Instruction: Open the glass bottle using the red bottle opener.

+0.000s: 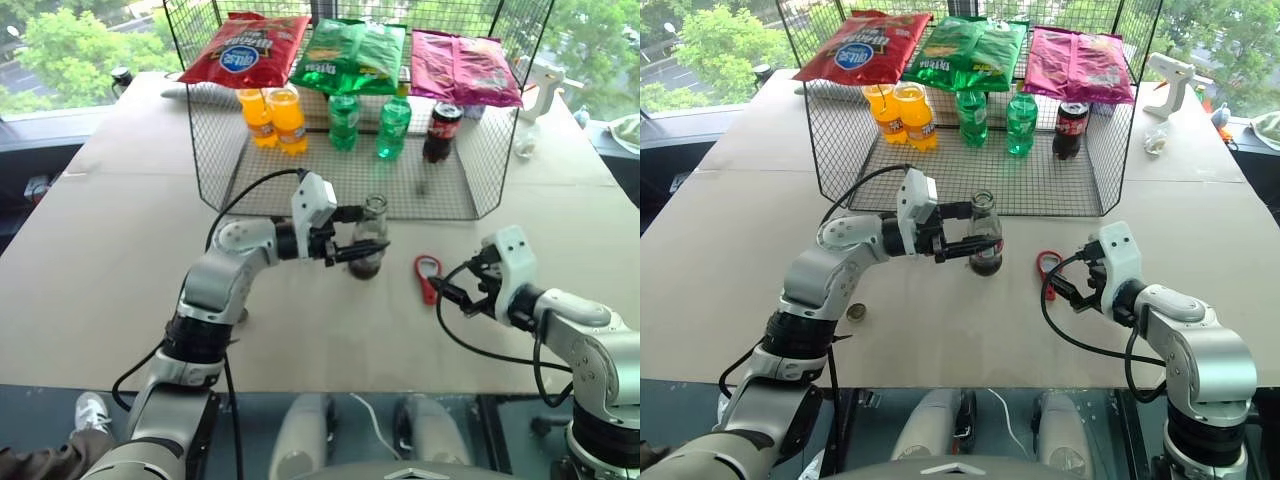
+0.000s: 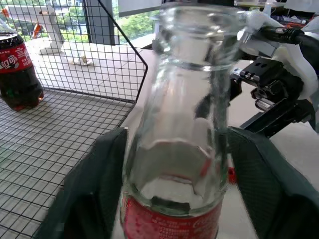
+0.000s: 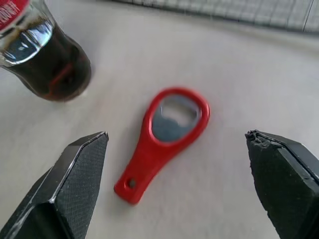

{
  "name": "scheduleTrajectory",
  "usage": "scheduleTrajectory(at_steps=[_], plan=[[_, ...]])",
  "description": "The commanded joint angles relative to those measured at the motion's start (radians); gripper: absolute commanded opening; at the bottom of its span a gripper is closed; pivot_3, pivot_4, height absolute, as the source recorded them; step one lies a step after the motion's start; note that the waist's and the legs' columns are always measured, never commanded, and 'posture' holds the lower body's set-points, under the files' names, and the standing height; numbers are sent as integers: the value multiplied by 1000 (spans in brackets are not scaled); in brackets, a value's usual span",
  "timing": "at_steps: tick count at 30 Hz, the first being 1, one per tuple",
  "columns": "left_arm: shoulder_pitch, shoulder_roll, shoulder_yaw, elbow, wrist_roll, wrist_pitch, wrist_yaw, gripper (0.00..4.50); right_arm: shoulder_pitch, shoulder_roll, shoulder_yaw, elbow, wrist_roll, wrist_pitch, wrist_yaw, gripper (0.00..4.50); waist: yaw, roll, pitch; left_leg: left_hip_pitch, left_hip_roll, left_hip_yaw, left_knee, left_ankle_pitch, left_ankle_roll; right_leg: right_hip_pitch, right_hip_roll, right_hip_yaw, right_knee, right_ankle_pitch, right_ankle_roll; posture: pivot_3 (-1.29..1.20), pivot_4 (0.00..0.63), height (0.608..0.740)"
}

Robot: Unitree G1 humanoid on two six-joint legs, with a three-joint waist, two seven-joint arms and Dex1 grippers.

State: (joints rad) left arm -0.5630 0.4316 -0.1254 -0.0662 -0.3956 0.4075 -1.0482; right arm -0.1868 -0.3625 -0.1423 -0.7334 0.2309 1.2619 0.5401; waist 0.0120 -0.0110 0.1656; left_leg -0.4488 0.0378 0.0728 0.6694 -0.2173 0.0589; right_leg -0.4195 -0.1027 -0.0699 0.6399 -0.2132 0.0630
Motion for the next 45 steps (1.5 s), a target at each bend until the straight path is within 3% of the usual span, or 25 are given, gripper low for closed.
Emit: scheduleTrajectory(at_steps=[1, 12, 21, 27, 38, 45], plan=[[-24, 6, 18, -29, -24, -6, -8, 4456, -10, -17, 58, -59, -10, -133, -38, 4500, 0, 0, 0, 0, 0, 0, 0, 0, 0, 0, 0, 0, 0, 0, 0, 0, 150, 740], [-17, 48, 47, -48, -54, 4, -28, 4456, 25, -36, 100, -60, 24, -298, -69, 4500, 0, 0, 0, 0, 0, 0, 0, 0, 0, 0, 0, 0, 0, -1, -1, 0, 150, 740], [81, 167, 115, -116, -150, 59, -95, 4456, 168, -156, 81, -52, 41, -446, -2, 4500, 0, 0, 0, 0, 1, 0, 0, 0, 0, 0, 0, 0, 0, -2, -3, 0, 150, 740], [176, 237, 183, -167, -181, 73, -86, 4456, 282, -191, 16, -62, 55, -544, 17, 4500, 2, 0, 0, 0, 2, 0, 0, 0, 0, 0, 0, 0, 0, -3, -3, 0, 150, 740], [402, 300, 411, -181, -212, 139, 63, 4456, 645, -191, -195, -109, 72, -806, 106, 4500, 2, 0, 0, 1, 4, 1, 0, 0, 0, 0, -1, 0, -1, -3, -3, 0, 150, 740], [503, 312, 484, -134, -165, 76, 105, 4456, 699, -177, -250, -65, 79, -874, 105, 4500, 2, 0, 0, 2, 5, 1, 0, -3, -5, 0, -2, 0, -2, -3, -3, 0, 150, 740]])
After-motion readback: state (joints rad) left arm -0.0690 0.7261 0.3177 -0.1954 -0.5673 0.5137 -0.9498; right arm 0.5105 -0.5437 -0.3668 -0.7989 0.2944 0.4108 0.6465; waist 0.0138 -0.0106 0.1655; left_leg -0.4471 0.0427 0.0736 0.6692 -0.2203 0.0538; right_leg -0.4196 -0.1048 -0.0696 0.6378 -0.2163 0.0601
